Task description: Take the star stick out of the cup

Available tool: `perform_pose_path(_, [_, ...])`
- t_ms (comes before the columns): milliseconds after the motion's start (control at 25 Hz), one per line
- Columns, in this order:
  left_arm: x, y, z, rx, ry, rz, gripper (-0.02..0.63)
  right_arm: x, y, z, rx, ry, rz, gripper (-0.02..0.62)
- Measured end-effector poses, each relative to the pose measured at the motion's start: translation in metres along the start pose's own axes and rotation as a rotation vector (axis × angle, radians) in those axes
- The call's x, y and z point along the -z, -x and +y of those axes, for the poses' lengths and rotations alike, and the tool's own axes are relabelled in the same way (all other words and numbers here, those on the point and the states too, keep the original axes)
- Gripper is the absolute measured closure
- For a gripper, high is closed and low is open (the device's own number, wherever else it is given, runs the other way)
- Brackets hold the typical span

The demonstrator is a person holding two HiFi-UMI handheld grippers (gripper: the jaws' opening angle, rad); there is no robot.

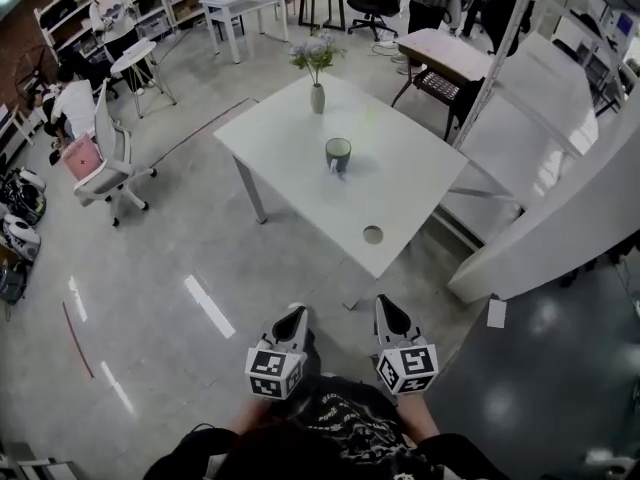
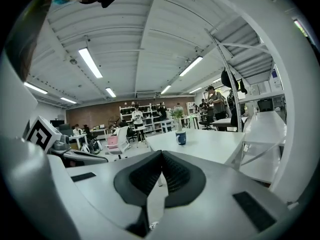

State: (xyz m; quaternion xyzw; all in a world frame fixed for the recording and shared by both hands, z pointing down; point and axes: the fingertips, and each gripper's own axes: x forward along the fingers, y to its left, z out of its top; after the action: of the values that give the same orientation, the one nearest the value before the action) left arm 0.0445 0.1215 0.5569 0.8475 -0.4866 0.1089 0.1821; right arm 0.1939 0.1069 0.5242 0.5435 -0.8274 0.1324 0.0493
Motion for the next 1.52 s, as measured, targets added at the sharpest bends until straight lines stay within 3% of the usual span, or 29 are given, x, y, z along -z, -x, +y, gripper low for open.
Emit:
perform_pose_path(440, [-0.092, -0.124, 0.127, 0.076, 0.018, -0.026, 0.586, -0.045, -0.165, -0.018, 0.075, 0.012, 0.030, 0.588])
perform_pose_path(880, [-0.166, -0.219, 0.237, 0.166, -0.055, -0.056, 0.586, -0.077, -0.304, -0.028, 0.183, -0.013, 0.008, 0.588])
perform_pose_path(1120, [-0.183, -0.247, 0.259, 0.166, -0.051, -0.056, 0.586, -0.085, -0.340, -0.048, 0.241, -0.105, -0.011, 0.588])
perform_pose_path(1520, [-0.189, -0.291, 0.272, 0.131, -0.036, -0.016, 0.586, -0.098, -0.378, -0.078, 0.196, -0.091, -0.004, 0.586])
